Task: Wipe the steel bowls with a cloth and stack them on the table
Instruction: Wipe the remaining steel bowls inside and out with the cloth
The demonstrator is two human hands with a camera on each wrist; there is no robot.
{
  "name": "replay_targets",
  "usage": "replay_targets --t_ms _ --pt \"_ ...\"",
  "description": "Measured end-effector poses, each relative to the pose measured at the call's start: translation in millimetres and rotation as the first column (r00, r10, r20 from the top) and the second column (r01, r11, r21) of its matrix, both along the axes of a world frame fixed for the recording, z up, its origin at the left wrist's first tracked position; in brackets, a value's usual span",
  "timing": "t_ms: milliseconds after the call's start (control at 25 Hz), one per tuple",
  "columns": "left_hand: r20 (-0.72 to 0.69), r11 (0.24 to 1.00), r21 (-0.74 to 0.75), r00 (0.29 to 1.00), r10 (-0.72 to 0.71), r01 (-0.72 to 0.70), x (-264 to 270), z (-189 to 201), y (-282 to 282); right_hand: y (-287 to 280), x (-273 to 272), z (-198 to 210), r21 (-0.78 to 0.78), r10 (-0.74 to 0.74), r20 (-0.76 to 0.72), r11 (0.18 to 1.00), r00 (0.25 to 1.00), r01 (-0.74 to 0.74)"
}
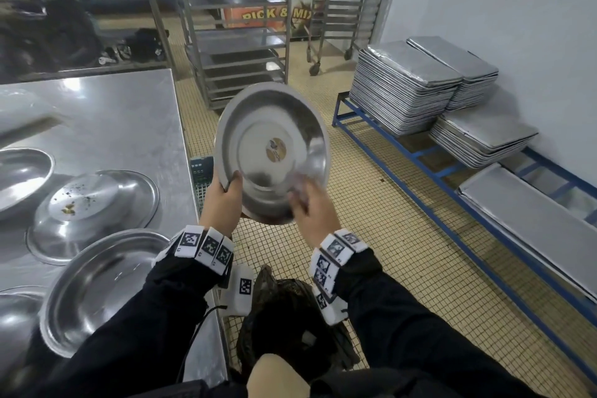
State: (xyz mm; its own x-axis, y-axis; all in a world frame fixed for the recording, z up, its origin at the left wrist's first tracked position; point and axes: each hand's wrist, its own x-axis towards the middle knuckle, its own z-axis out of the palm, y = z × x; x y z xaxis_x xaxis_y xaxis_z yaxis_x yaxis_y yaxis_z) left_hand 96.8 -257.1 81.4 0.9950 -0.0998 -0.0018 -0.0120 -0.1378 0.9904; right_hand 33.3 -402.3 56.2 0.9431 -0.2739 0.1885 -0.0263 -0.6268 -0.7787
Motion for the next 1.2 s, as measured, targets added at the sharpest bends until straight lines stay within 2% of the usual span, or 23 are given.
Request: replay_targets --t_ms 80,120,200,280,360,400,440,520,560,600,640,720,800,880,920,960,1000,1080,1120,1200 --pt "0.026 0.999 -0.033 0.999 -0.041 0.042 -3.3 4.3 -5.4 21.5 -1.5 -12.3 -0.296 0.283 -0.015 0.915 0.959 -0.275" --pt "0.038 0.997 -0.049 0.997 -0.060 0.062 -2.9 6.6 -7.8 23.3 -0.5 -19.8 -0.374 0.330 -0.023 0.873 0.944 -0.314" --pt "0.037 0.993 -0.084 0.996 -0.084 0.087 1.8 8.3 -9.9 7.2 3.5 -27.0 -0.469 0.263 -0.063 0.844 0.963 -0.262" --pt "0.038 0.990 -0.092 0.993 -0.108 0.111 7.0 8.4 -9.8 -23.7 10.9 -34.8 -0.629 0.081 -0.131 0.764 0.988 -0.145" --pt "0.049 0.988 -0.082 0.990 -0.129 0.133 8.3 7.5 -11.6 -48.5 14.9 -35.4 -0.691 -0.093 -0.219 0.717 0.971 -0.087" --pt "0.059 0.988 -0.075 0.990 -0.131 0.135 8.1 7.5 -13.7 -49.0 15.2 -33.6 -0.676 -0.101 -0.217 0.733 0.971 -0.075" --pt "0.066 0.989 -0.070 0.990 -0.126 0.131 7.5 8.7 -16.8 -40.9 14.8 -31.3 -0.627 -0.045 -0.176 0.775 0.983 -0.077" --pt "0.085 0.992 -0.057 0.991 -0.104 0.109 7.7 11.8 -23.9 -11.6 12.8 -24.4 -0.422 0.104 -0.072 0.898 0.992 -0.125" --pt "0.097 0.994 -0.050 0.991 -0.096 0.101 8.2 14.4 -26.9 1.8 11.6 -20.7 -0.298 0.132 -0.037 0.945 0.991 -0.137" --pt "0.107 0.994 -0.051 0.990 -0.093 0.099 8.2 17.7 -29.4 10.2 11.2 -18.9 -0.216 0.130 -0.001 0.968 0.992 -0.127" --pt "0.113 0.993 -0.058 0.989 -0.097 0.104 8.6 20.6 -30.8 11.9 11.3 -18.8 -0.211 0.111 0.026 0.972 0.993 -0.103" --pt "0.119 0.989 -0.088 0.987 -0.105 0.116 8.2 26.3 -30.5 -3.1 11.5 -18.0 -0.397 0.083 0.031 0.916 0.996 -0.063" --pt "0.116 0.985 -0.119 0.987 -0.112 0.126 7.7 29.8 -27.7 -34.0 12.7 -19.4 -0.580 -0.017 -0.066 0.814 0.998 -0.025" --pt "0.117 0.980 -0.134 0.985 -0.129 0.145 6.0 29.8 -24.7 -63.9 16.0 -17.2 -0.642 -0.161 -0.155 0.766 0.975 0.024" --pt "0.106 0.979 -0.143 0.986 -0.130 0.145 4.6 28.3 -23.1 -73.5 17.4 -13.9 -0.638 -0.208 -0.139 0.767 0.968 0.073" --pt "0.085 0.978 -0.157 0.989 -0.125 0.137 3.5 26.1 -21.8 -80.4 19.1 -9.6 -0.596 -0.240 -0.084 0.790 0.967 0.144" --pt "0.053 0.977 -0.174 0.991 -0.119 0.127 2.2 24.2 -20.2 -84.7 20.4 -3.7 -0.487 -0.272 -0.020 0.843 0.962 0.229" --pt "-0.016 0.972 -0.199 0.991 -0.130 0.124 3.7 19.6 -16.1 -92.4 22.1 10.3 -0.156 -0.356 0.049 0.920 0.933 0.359" --pt "-0.049 0.969 -0.211 0.989 -0.140 0.127 5.8 17.7 -13.3 -95.6 21.4 18.1 -0.036 -0.390 0.034 0.919 0.920 0.391" --pt "-0.107 0.963 -0.235 0.981 -0.161 0.132 10.2 15.5 -6.6 -98.3 19.6 27.7 0.060 -0.419 -0.038 0.905 0.907 0.421"
